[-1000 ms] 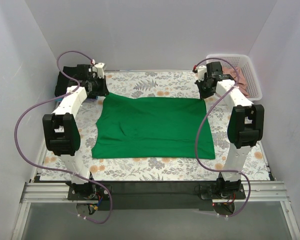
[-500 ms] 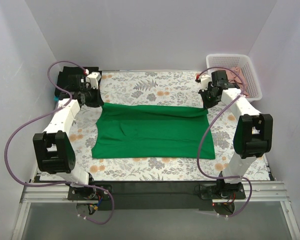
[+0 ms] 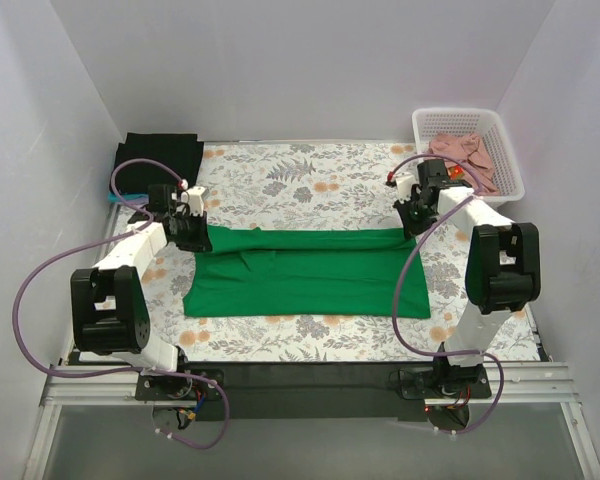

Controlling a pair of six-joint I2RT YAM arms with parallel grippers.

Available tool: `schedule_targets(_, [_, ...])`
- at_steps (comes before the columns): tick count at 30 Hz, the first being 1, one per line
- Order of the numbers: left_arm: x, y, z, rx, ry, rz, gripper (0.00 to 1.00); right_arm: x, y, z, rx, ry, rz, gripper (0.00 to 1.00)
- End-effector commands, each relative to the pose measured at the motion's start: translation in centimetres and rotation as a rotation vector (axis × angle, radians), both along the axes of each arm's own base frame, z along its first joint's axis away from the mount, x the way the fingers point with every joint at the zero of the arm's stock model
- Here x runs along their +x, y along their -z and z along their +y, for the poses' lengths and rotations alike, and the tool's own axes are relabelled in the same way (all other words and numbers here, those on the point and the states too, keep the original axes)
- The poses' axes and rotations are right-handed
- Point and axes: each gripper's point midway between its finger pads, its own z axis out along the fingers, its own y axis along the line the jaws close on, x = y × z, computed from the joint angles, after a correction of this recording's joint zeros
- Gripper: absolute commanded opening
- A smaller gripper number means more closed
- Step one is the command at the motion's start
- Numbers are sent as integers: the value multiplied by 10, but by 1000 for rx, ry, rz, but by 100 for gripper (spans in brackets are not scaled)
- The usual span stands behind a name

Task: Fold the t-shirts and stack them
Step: Fold the tshirt

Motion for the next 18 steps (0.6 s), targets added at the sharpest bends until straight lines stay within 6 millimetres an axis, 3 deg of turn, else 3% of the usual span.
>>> schedule_targets(1, [2, -1, 3, 17, 18, -51, 0, 5, 4, -5, -14, -14, -19, 1])
schedule_targets(3, [-3, 2, 1, 12, 34, -43, 0, 1, 6, -5, -15, -27, -10, 2])
schedule_targets(6, [-16, 3, -3, -5, 74, 4, 1, -7, 4, -6, -23, -53, -4, 21])
schedule_targets(8, [-19, -4, -5, -5, 115, -2, 16, -7, -2, -9, -37, -56, -22, 43])
schedule_targets(9, [-23, -12, -6, -9, 123, -12, 29, -2, -9, -12, -52, -56, -43, 52])
schedule_targets(12, [-15, -34, -10, -33, 136, -53, 41, 12, -33, -9, -38, -55, -108, 63])
schedule_targets(14, [0, -51, -12, -52, 125, -74, 45, 16, -43, -2, -3, -53, -113, 64])
schedule_targets(16, [9, -47, -11, -66, 111, -45, 49, 26, -59, 9, 44, -61, -133, 63])
schedule_targets(18, [24, -46, -11, -76, 83, -49, 49, 26, -57, 20, 80, -68, -98, 53])
